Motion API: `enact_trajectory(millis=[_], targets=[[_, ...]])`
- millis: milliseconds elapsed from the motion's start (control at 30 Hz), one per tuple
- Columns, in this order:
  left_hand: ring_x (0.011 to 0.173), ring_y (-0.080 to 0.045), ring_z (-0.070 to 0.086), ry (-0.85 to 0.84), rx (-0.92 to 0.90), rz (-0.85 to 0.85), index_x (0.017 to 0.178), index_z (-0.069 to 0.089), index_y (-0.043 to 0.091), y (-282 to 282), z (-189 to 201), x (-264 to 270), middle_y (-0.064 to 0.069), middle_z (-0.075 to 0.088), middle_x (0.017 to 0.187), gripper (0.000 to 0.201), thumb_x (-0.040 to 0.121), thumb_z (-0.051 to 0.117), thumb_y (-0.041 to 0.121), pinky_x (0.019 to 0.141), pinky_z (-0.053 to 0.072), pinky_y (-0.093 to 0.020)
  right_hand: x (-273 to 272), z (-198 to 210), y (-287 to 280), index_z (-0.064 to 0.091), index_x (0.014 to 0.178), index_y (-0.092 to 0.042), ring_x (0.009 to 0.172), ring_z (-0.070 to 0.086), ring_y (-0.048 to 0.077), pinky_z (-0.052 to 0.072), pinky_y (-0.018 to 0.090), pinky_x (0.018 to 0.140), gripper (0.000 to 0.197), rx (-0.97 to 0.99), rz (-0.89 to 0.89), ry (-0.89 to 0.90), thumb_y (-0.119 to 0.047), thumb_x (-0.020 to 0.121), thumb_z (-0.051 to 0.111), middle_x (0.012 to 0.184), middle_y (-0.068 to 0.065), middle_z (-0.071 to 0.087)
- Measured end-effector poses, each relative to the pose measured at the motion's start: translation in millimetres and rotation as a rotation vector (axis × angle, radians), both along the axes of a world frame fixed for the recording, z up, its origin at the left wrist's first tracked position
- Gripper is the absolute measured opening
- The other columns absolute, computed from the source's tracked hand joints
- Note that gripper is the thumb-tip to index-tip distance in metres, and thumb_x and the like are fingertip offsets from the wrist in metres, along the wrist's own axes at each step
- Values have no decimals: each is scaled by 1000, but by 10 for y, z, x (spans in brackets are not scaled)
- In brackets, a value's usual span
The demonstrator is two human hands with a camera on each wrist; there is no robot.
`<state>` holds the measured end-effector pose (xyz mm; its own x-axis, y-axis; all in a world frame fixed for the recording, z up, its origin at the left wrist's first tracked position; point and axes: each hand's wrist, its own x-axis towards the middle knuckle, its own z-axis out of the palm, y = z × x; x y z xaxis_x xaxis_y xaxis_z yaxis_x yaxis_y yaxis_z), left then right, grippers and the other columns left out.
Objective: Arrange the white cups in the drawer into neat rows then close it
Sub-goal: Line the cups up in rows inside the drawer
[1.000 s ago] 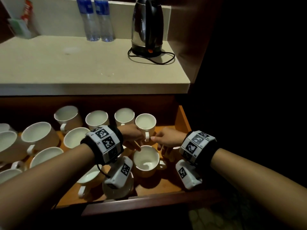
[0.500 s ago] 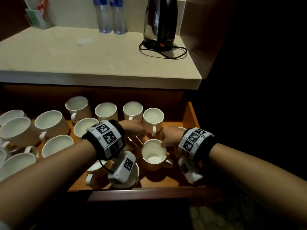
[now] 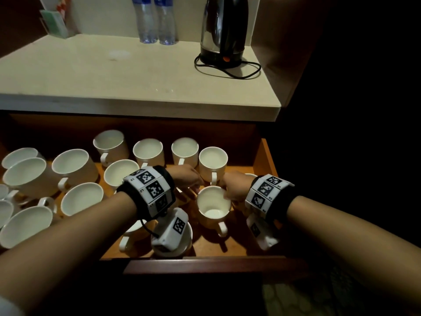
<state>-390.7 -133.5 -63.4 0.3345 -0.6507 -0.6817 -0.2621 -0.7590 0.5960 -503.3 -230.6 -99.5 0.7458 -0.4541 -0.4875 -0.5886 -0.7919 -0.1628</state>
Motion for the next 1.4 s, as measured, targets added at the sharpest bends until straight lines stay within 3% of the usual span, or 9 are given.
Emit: enact_trajectory(millis=[133,267,433,667,767,867,1067,1267,1400], targets=[[77,-20,62,7,0,14,121,56,3,-35,-16,14,-5,61,87,29,97,43,13,75,53,-32,-22,1,-16,61,118,-4,101,62,29,49,32,78,33,3,9,-20,-11,86,59,113,14,65],[72,-20,64,-1,11,-1,122,55,2,-79,-13,11,-5,62,85,30,95,43,9,69,53,-30,10,27,-42,66,104,-10,84,58,22,40,30,67,26,-101,45,-87,-30,89,59,94,6,65],[73,-20,62,-5,2,15,122,56,2,-98,-22,3,-7,62,85,30,96,43,11,69,52,-28,34,17,-15,66,100,-7,75,56,22,42,29,64,16,-160,-12,-91,-13,87,58,97,12,66],[78,-20,65,8,-33,53,121,55,4,-99,-26,-7,-16,68,106,29,97,44,15,73,53,-29,-20,108,-64,60,114,-7,76,54,20,42,25,56,29,-142,-37,-21,-15,87,62,94,11,62],[79,-23,66,20,-51,64,119,56,3,-58,2,38,-13,67,92,27,97,44,14,77,54,-33,-20,116,-34,62,112,-9,81,58,23,42,29,63,31,-165,-47,-58,-28,88,63,103,10,66],[70,-21,62,32,-67,95,118,55,-1,44,83,132,-11,64,85,28,97,44,13,62,51,-27,5,125,25,62,112,-12,98,63,27,42,30,67,35,-229,-43,-116,-37,87,62,108,9,65],[74,-20,64,-23,-73,159,116,57,3,344,172,317,-11,68,89,26,96,42,11,60,50,-24,96,168,130,60,113,-2,106,62,31,46,32,76,24,-243,-3,-30,-6,91,51,115,15,63],[69,-19,64,-29,-48,188,117,56,-1,527,164,374,-11,68,85,27,96,44,11,54,49,-23,185,209,203,58,113,0,103,62,29,43,29,71,24,-222,-23,-54,-7,91,51,113,15,62],[73,-19,63,-23,-59,207,118,56,2,555,231,400,-10,67,88,27,96,42,10,64,49,-25,278,235,330,63,104,-7,96,63,28,43,31,68,21,-212,46,-189,-21,93,53,104,10,65]])
